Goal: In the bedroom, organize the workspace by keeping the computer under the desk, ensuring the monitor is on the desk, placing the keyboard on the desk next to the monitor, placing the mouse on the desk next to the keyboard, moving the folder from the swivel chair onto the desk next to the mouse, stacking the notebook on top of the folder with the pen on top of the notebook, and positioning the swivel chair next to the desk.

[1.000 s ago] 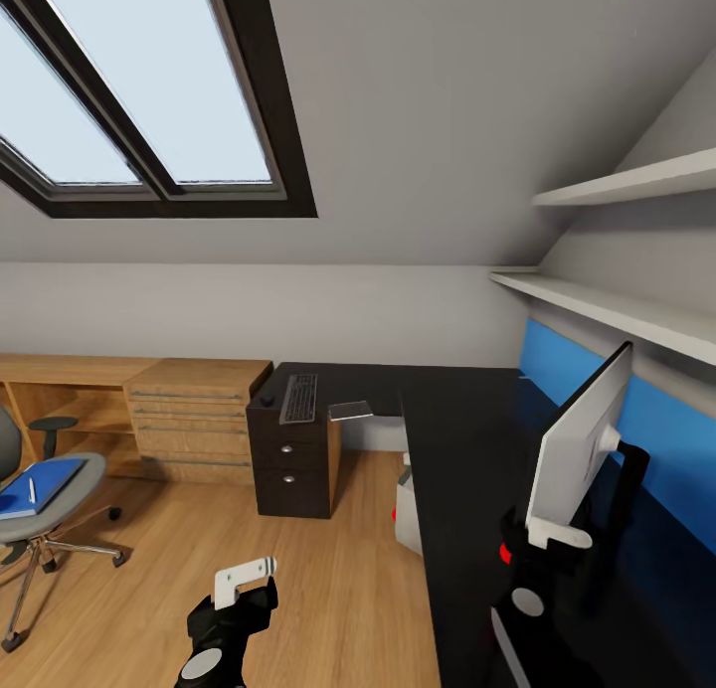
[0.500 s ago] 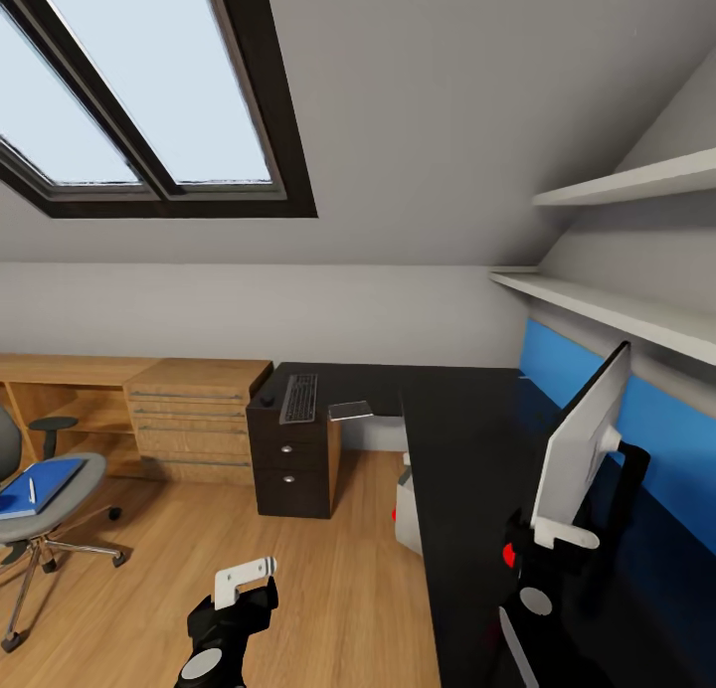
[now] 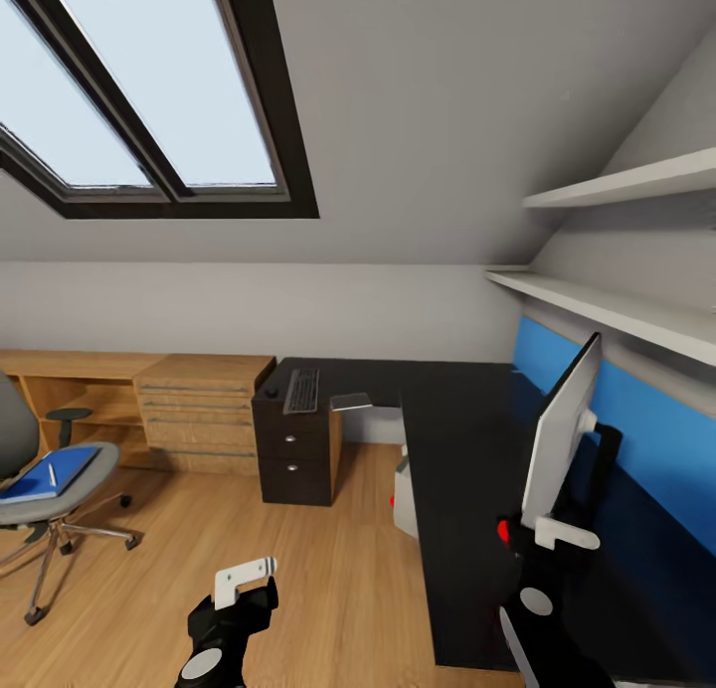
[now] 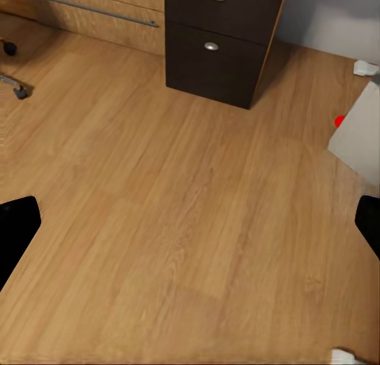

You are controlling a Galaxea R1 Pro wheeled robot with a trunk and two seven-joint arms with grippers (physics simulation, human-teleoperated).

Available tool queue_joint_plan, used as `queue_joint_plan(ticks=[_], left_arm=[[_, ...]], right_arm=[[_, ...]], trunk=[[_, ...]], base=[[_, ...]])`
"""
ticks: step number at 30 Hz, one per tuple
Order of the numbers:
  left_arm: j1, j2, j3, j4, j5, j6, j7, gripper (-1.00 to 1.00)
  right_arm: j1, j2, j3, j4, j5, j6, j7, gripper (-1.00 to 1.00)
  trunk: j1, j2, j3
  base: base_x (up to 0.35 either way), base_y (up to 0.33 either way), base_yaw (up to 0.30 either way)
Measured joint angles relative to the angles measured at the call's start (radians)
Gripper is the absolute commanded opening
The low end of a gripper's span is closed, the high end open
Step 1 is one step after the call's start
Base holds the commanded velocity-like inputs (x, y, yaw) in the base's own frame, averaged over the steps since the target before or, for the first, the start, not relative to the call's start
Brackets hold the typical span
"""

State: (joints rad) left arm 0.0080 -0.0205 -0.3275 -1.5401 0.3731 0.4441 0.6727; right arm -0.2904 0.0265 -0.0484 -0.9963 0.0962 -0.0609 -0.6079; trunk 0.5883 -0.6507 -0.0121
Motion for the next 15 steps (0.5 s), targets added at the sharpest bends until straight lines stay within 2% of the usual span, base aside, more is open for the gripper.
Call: queue_joint_plan(ticks=[6,11,15], left_arm=[[0.0,0.0,0.0,0.0,0.0,0.0,0.0,1.0],[0.0,0.0,0.0,0.0,0.0,0.0,0.0,1.0],[0.0,0.0,0.0,0.0,0.0,0.0,-0.001,1.0]], right_arm=[[0.0,0.001,0.0,0.0,0.0,0.0,0.0,1.0],[0.0,0.001,0.0,0.0,0.0,0.0,0.0,1.0],[0.001,0.001,0.001,0.0,-0.001,0.0,0.0,1.0]], trunk=[[0.0,0.0,0.0],[-0.001,0.0,0.0],[-0.001,0.0,0.0]], base=[[-0.265,-0.007,0.0],[-0.07,-0.022,0.0],[-0.009,0.199,0.0]])
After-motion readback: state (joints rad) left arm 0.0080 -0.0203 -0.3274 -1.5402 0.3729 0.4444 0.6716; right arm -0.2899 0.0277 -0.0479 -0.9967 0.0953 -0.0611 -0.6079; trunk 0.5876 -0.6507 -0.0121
